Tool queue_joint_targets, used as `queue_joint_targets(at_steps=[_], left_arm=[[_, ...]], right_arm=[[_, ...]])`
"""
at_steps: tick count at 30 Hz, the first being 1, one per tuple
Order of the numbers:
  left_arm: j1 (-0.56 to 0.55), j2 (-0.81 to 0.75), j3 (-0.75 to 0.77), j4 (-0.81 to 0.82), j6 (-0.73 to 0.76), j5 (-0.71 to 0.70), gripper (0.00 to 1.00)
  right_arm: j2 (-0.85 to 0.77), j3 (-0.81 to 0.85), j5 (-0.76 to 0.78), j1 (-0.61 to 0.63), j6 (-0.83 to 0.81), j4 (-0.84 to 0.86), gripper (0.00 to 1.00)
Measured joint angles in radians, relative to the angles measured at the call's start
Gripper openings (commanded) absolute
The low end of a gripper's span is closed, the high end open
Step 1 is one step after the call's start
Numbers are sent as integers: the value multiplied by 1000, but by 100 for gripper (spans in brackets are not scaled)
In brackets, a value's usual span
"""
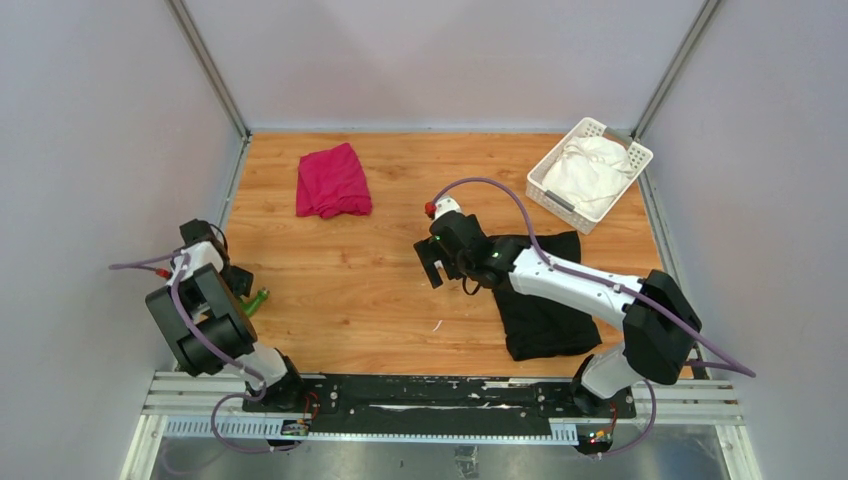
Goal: Install the water faucets
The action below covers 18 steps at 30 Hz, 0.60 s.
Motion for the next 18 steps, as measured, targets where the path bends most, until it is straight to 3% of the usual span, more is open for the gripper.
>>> queue_joint_targets(at_steps=[5, 8, 10, 14, 18], left_arm=[[6, 64, 2, 58, -18, 57, 56], [8, 69, 1, 92, -20, 95, 34], [7, 68, -2, 103, -8, 113, 25], [-32, 60, -5, 112, 11, 145, 16], [-217, 46, -5, 124, 29, 193, 16]], right_arm=[[-2, 0, -2, 0, 0, 0, 98], [-2, -1, -2, 0, 1, 0, 98], [-2, -1, -1, 0, 1, 0, 98], [-9, -2, 9, 1, 0, -1, 99], [-29, -5, 12, -1, -1, -2, 99]])
